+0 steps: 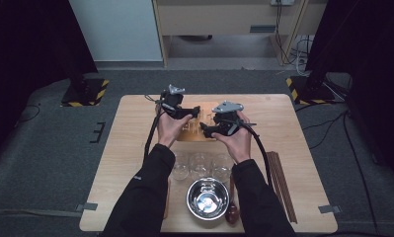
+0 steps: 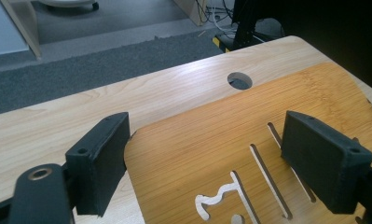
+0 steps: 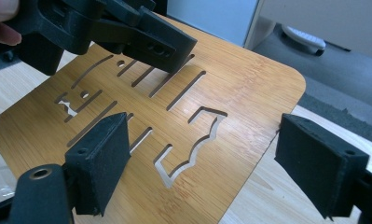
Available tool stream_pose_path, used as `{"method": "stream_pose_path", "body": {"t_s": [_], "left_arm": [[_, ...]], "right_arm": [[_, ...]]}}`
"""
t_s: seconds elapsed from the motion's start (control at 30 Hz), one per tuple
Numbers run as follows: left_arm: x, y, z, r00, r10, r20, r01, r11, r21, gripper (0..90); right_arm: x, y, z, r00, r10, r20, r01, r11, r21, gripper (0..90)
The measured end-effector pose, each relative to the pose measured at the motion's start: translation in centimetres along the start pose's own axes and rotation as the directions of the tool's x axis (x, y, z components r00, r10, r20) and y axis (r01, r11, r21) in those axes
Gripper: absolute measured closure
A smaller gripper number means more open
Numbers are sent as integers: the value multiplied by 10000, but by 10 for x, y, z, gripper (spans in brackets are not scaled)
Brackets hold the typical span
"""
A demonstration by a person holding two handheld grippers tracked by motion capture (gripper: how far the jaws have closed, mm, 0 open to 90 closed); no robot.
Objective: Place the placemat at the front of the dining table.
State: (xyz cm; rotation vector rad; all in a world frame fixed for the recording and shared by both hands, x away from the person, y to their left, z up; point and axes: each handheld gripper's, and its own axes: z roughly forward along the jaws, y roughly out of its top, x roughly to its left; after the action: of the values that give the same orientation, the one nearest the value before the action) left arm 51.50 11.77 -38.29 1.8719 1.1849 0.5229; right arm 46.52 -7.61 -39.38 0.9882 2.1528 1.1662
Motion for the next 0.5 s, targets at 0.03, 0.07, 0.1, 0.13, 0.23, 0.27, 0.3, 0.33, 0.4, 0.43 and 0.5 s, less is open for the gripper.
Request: {"method": "stream_pose_path", "body": {"t_s": [0.03,0.07,0.1,0.13,0.23,0.27,0.3,0.33,0.4,0.43,0.5], "left_arm": [[0,0,2,10000,1,-24,-1,10000,41,162],[1,-1,3,10000,7,-48,-7,10000,64,163],[1,-1,5,10000,12,-66,-12,10000,76,163],[2,-2,7,10000,5,-90,-4,9999,107,163],[3,-5,15,9999,-16,-139,21,9995,311,162],[3,-6,17,9999,9,-160,-5,9996,295,163],[4,-8,22,9999,-19,-157,25,9993,380,163],[4,-8,22,9999,-19,-157,25,9993,380,162],[5,-11,28,9998,-126,-125,132,9987,492,163],[6,-12,31,9998,-144,-124,150,9986,510,162],[7,-15,36,9998,-173,-127,180,9983,559,163]], "right_arm": [[-1,-1,3,10000,23,-24,-23,10000,44,177],[-2,-2,4,10000,82,-46,-82,9999,88,177],[-3,-2,6,9999,92,-65,-91,9999,129,177],[-3,-3,8,9999,137,-80,-135,9997,187,177],[-6,-6,14,9998,138,-108,-134,9993,356,177],[-7,-8,16,9998,143,-139,-138,9991,403,177],[-9,-10,21,9997,189,-173,-179,9983,551,177],[-9,-10,21,9997,189,-173,-179,9983,551,177],[-11,-13,25,9997,183,-184,-171,9976,673,177],[-12,-14,27,9996,212,-197,-198,9972,716,177],[-15,-17,31,9996,183,-215,-165,9968,785,177]]}}
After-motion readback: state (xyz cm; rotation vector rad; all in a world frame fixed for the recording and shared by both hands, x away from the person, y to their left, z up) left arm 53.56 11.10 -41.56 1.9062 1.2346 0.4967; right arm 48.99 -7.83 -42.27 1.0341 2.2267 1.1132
